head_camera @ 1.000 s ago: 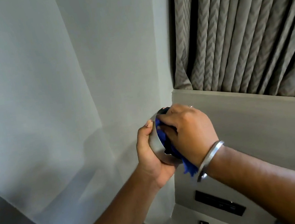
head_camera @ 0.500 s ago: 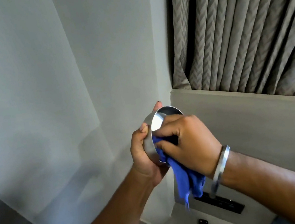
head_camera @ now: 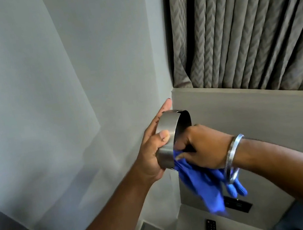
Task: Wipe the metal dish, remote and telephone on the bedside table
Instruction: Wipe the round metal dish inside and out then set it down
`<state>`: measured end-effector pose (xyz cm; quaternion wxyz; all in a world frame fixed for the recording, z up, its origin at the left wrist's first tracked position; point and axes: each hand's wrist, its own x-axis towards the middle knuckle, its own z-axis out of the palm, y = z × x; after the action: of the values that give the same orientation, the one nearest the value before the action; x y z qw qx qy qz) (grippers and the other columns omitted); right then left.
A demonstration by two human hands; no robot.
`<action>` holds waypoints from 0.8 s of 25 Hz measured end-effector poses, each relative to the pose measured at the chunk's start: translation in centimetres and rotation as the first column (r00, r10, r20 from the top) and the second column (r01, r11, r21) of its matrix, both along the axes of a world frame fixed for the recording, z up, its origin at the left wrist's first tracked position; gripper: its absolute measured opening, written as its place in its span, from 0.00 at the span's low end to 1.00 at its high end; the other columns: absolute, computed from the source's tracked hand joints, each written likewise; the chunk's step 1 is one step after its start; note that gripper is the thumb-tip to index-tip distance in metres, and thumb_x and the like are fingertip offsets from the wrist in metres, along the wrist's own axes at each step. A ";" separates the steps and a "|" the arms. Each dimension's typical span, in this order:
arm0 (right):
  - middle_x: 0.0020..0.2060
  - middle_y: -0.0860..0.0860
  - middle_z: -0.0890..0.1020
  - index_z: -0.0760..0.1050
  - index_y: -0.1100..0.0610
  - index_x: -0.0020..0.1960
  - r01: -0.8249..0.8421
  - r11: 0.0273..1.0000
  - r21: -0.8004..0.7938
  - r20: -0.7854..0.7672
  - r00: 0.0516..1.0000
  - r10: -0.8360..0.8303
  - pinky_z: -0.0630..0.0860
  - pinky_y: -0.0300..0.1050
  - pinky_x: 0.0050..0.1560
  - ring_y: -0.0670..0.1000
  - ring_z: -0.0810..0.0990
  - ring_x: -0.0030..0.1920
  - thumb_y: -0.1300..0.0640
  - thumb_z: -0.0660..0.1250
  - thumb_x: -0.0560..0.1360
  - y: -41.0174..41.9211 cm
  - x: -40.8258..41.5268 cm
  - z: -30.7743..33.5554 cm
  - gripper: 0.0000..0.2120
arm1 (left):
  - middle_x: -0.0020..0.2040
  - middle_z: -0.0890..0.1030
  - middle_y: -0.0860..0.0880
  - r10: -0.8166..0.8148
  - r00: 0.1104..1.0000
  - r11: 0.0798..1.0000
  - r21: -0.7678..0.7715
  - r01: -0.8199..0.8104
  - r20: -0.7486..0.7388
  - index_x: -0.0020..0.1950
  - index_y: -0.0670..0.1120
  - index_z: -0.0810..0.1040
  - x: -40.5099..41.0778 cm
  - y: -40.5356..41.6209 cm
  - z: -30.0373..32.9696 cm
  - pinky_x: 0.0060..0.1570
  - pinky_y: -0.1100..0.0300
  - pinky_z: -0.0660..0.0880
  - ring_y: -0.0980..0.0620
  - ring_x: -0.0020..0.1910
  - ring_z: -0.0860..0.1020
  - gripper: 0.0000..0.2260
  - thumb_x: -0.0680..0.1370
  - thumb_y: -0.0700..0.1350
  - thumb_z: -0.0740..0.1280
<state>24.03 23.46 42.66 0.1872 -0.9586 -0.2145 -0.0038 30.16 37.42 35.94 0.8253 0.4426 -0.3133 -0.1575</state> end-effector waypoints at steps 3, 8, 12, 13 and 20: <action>0.24 0.53 0.75 0.76 0.61 0.31 0.024 0.856 0.516 -0.269 0.953 0.136 0.70 0.38 0.29 0.48 0.72 0.26 0.68 0.64 0.74 -0.6 0.1 0.9 0.14 | 0.72 0.64 0.29 0.085 0.985 0.996 0.027 -0.090 0.149 0.79 0.51 0.62 0.7 0.2 -0.1 0.62 0.54 0.70 0.44 0.61 0.73 0.36 0.73 0.55 0.71; 0.36 0.59 0.83 0.78 0.70 0.48 0.356 0.376 0.855 -0.460 0.856 0.234 0.80 0.45 0.37 0.54 0.81 0.35 0.68 0.64 0.73 -1.9 0.2 -0.7 0.07 | 0.63 0.78 0.44 0.187 0.943 0.961 0.149 -0.234 0.276 0.79 0.54 0.61 1.4 1.5 -1.9 0.61 0.51 0.72 0.45 0.59 0.77 0.34 0.73 0.47 0.65; 0.37 0.56 0.84 0.82 0.58 0.43 0.446 -0.025 0.895 -0.428 0.873 0.234 0.81 0.46 0.38 0.54 0.83 0.39 0.58 0.65 0.72 -5.0 -0.6 -1.6 0.08 | 0.61 0.80 0.41 0.152 0.945 0.985 -0.036 -0.170 -0.290 0.72 0.50 0.74 2.5 4.5 -2.3 0.59 0.45 0.76 0.43 0.59 0.78 0.34 0.66 0.53 0.73; 0.33 0.53 0.84 0.83 0.55 0.37 0.474 -0.074 0.878 -0.444 0.861 0.248 0.80 0.43 0.35 0.51 0.83 0.36 0.58 0.64 0.74 -5.5 -0.8 -2.0 0.11 | 0.63 0.78 0.42 0.061 0.912 0.982 -0.137 -0.127 -0.406 0.70 0.49 0.76 2.7 5.2 -2.3 0.61 0.41 0.74 0.42 0.62 0.77 0.34 0.64 0.56 0.74; 0.25 0.47 0.69 0.64 0.44 0.33 0.672 -0.136 0.728 -0.677 0.736 0.017 0.72 0.42 0.28 0.51 0.67 0.27 0.62 0.54 0.78 -2.7 -2.7 -6.0 0.19 | 0.72 0.63 0.41 -0.417 0.854 0.857 -0.448 0.255 -0.310 0.74 0.58 0.61 0.8 5.9 -2.9 0.61 0.40 0.66 0.35 0.68 0.66 0.37 0.66 0.69 0.55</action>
<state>21.31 20.73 36.68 0.8408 -0.5113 0.1751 0.0309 31.01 43.32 33.06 0.9012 0.1645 -0.2384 -0.3225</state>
